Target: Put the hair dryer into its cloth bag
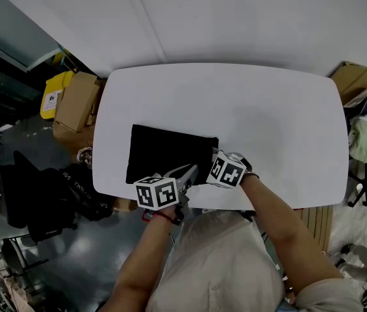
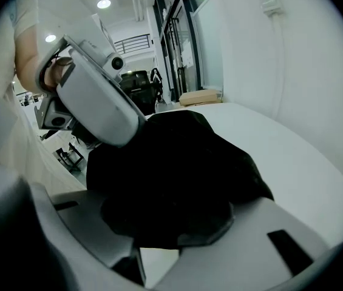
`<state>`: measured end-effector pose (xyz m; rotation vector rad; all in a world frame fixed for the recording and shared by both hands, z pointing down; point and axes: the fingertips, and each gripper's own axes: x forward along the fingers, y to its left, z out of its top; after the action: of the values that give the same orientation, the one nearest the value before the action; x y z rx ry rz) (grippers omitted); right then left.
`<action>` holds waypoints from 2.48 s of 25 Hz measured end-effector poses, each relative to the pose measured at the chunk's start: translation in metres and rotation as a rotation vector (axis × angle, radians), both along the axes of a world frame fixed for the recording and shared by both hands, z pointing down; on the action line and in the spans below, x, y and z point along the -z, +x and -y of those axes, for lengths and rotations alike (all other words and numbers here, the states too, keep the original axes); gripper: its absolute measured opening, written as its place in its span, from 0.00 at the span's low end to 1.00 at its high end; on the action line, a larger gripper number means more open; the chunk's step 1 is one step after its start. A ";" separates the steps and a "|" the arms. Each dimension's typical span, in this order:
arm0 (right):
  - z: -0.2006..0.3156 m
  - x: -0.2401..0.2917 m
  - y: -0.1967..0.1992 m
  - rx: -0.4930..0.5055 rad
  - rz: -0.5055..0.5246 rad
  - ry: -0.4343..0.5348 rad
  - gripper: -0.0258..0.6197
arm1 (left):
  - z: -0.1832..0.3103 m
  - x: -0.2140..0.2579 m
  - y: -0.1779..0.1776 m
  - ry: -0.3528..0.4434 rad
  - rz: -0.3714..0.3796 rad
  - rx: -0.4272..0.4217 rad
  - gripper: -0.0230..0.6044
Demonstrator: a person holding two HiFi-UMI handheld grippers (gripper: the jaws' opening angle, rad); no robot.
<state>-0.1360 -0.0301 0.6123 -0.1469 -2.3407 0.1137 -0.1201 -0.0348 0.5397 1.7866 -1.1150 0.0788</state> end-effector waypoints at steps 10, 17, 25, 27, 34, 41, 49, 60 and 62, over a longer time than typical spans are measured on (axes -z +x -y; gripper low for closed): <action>0.012 0.019 0.037 -0.098 0.021 0.020 0.24 | 0.001 -0.002 -0.001 0.002 0.004 -0.004 0.09; 0.012 0.035 0.049 -0.181 0.054 0.028 0.24 | 0.001 -0.002 -0.004 0.005 0.015 -0.012 0.09; 0.009 0.056 0.058 -0.246 0.087 0.039 0.24 | -0.001 -0.002 -0.003 0.000 0.014 -0.020 0.09; 0.008 0.060 0.061 -0.260 0.099 0.039 0.24 | -0.002 -0.003 -0.001 0.001 0.015 -0.023 0.09; 0.004 0.074 0.071 -0.312 0.137 0.045 0.24 | -0.003 -0.006 0.004 0.011 0.030 -0.026 0.09; 0.002 0.078 0.083 -0.358 0.161 0.029 0.24 | -0.002 -0.002 0.015 0.038 0.023 -0.045 0.09; -0.001 0.084 0.095 -0.419 0.192 0.012 0.24 | -0.008 -0.007 0.031 0.050 0.059 -0.101 0.24; -0.005 0.088 0.110 -0.477 0.211 0.005 0.24 | -0.022 -0.033 0.052 0.015 0.105 -0.183 0.27; -0.006 0.088 0.113 -0.485 0.216 0.004 0.24 | -0.027 -0.043 0.057 -0.001 0.114 -0.197 0.27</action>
<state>-0.0234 -0.0237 0.5240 0.4339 -2.5471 0.3454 -0.0632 -0.0081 0.5826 1.9067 -1.0142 0.3026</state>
